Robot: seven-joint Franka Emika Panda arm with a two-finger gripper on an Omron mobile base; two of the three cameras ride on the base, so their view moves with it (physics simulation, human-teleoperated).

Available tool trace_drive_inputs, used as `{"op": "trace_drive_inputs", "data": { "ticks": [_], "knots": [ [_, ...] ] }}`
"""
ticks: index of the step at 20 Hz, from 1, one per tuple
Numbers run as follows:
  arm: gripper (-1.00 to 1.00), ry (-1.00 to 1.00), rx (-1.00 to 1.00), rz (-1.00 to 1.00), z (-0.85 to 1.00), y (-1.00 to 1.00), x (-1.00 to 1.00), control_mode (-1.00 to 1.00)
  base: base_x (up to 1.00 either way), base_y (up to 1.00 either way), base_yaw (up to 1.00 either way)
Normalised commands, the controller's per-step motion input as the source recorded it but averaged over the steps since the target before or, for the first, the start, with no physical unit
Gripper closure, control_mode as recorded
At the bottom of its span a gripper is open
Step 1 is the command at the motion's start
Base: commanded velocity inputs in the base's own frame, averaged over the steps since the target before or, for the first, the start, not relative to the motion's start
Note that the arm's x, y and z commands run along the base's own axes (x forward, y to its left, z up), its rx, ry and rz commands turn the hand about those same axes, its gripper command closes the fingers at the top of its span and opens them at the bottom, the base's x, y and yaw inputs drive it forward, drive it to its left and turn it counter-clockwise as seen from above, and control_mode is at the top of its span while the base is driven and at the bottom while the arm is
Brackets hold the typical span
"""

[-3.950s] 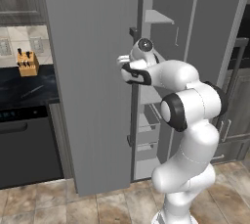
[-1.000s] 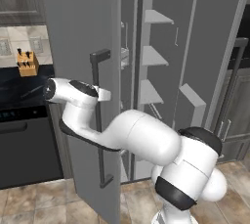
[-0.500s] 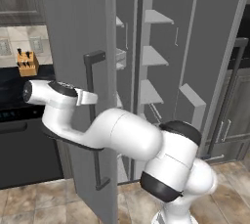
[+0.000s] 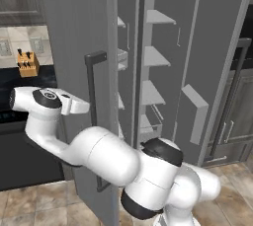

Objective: Retrieve the butter from the fridge and place it on a plate on the dining table. Then retrieve the butter knife by the fridge and place it near the plate.

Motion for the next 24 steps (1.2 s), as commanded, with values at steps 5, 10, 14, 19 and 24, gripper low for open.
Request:
{"op": "trace_drive_inputs", "data": {
  "ticks": [5,10,14,19,24],
  "knots": [
    [-1.0,0.01,0.04,0.0,0.0,-0.33,-0.84,-1.0,0.0,0.0,0.0],
    [-1.0,0.0,0.2,0.06,0.0,-0.81,-1.0,-1.0,0.0,0.0,0.0],
    [-1.0,0.0,0.29,0.11,0.0,-1.0,-0.9,-1.0,0.0,0.0,0.0],
    [-1.0,-0.02,0.27,0.19,0.0,-0.92,-0.83,-1.0,0.0,0.0,0.0],
    [-1.0,0.0,0.34,0.13,0.04,-0.82,-0.29,-1.0,0.0,0.0,0.0]
  ]
}}
